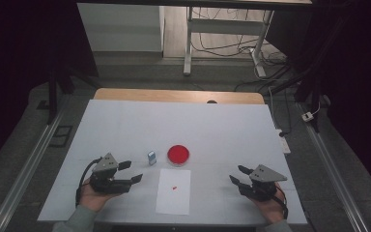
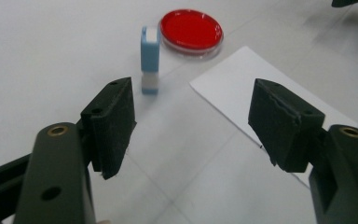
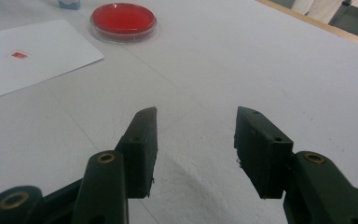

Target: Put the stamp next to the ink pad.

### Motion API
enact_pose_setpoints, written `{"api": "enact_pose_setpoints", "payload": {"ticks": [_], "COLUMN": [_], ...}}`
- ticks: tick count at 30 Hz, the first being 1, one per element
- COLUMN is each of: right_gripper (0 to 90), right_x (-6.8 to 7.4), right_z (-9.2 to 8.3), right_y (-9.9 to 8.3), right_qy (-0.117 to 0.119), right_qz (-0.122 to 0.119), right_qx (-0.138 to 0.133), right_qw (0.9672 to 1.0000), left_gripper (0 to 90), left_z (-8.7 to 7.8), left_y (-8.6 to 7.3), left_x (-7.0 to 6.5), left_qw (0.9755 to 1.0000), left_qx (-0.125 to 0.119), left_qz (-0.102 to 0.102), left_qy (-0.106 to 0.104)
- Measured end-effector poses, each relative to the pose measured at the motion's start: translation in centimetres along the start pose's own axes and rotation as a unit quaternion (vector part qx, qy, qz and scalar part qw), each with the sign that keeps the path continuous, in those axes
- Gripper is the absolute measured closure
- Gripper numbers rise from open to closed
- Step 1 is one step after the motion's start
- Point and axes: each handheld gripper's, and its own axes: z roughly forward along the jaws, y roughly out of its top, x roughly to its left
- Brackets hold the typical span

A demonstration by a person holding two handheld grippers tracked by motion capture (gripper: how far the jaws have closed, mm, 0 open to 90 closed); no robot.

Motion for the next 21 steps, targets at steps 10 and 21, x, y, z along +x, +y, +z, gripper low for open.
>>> {"api": "enact_pose_setpoints", "payload": {"ticks": [10, 21], "right_gripper": [49.2, 49.2], "right_x": [-0.1, -0.1], "right_z": [0.0, 0.0], "right_y": [-0.1, -0.1], "right_qy": [0.002, 0.005], "right_qz": [-0.01, -0.01], "right_qx": [0.003, 0.003], "right_qw": [0.9999, 0.9999], "left_gripper": [31.7, 31.8], "left_z": [-1.5, -1.4], "left_y": [-1.8, -1.8], "left_x": [0.3, 0.4], "left_qw": [0.9999, 0.9999], "left_qx": [-0.002, 0.0], "left_qz": [-0.013, -0.012], "left_qy": [0.005, 0.005]}}
